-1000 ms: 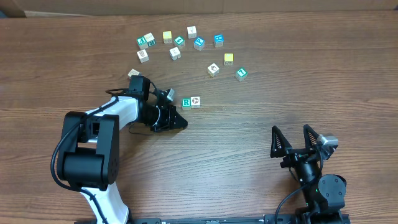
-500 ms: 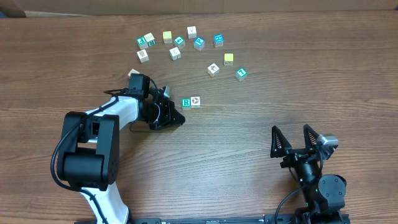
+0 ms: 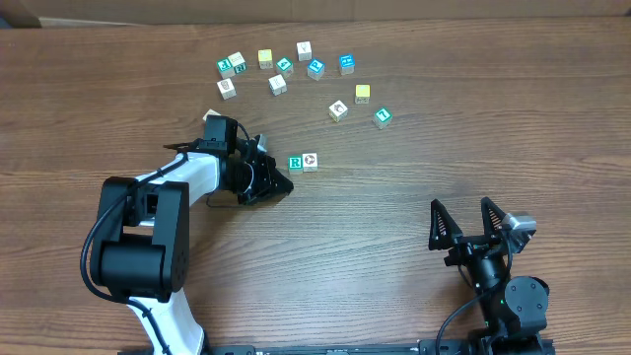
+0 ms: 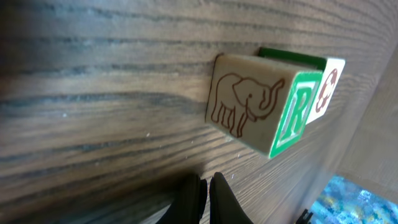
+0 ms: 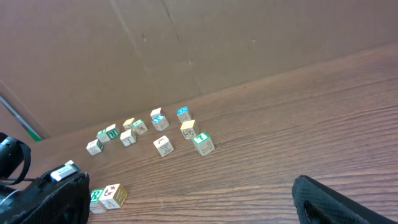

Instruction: Form a horizontal line

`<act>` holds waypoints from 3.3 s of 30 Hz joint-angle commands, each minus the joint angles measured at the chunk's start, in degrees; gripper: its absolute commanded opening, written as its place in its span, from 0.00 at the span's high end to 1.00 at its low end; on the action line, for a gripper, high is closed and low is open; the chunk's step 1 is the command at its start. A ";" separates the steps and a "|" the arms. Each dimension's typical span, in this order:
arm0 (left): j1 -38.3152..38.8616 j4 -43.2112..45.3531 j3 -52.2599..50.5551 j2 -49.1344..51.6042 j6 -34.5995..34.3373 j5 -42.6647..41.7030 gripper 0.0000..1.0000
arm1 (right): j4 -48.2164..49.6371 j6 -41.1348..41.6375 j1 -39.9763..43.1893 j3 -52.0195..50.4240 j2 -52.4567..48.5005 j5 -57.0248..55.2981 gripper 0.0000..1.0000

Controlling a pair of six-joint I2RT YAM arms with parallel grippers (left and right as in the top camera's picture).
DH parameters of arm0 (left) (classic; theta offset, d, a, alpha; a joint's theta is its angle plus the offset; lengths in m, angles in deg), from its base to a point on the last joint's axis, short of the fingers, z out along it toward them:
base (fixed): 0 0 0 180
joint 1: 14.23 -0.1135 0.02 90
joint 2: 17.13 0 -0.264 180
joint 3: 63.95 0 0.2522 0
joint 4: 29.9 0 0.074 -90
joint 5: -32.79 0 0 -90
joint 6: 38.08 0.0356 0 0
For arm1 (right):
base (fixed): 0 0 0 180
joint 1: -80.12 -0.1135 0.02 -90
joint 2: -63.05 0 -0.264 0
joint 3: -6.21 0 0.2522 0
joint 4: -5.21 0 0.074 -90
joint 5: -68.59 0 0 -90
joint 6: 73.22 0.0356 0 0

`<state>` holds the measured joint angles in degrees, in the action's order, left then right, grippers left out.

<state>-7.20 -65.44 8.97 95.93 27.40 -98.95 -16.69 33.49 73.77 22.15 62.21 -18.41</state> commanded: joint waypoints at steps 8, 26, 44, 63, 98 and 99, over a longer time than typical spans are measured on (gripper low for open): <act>2.03 2.40 -0.28 -0.28 -3.02 0.04 0.96 | 0.37 0.15 0.37 -0.20 0.68 0.13 0.00; 2.12 4.04 -0.28 -0.28 -4.07 1.68 0.96 | 0.37 0.15 0.37 -0.20 0.68 0.13 0.00; 2.12 4.76 -0.28 -0.28 -4.72 0.46 0.96 | 0.37 0.15 0.37 -0.20 0.68 0.11 0.00; 2.12 6.01 -0.28 -0.28 -5.35 0.09 0.96 | 0.37 0.15 0.37 -0.20 0.68 0.13 0.00; 2.38 6.99 -0.28 -0.31 -6.36 -4.50 0.96 | 0.37 0.15 0.37 -0.20 0.68 0.13 0.00; 2.21 6.84 -0.24 -0.31 -6.36 -4.63 0.96 | 0.37 0.15 0.37 -0.20 0.68 0.11 0.00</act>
<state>-5.19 -58.62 8.97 95.93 21.79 -100.74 -16.71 33.54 73.77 22.15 62.21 -18.41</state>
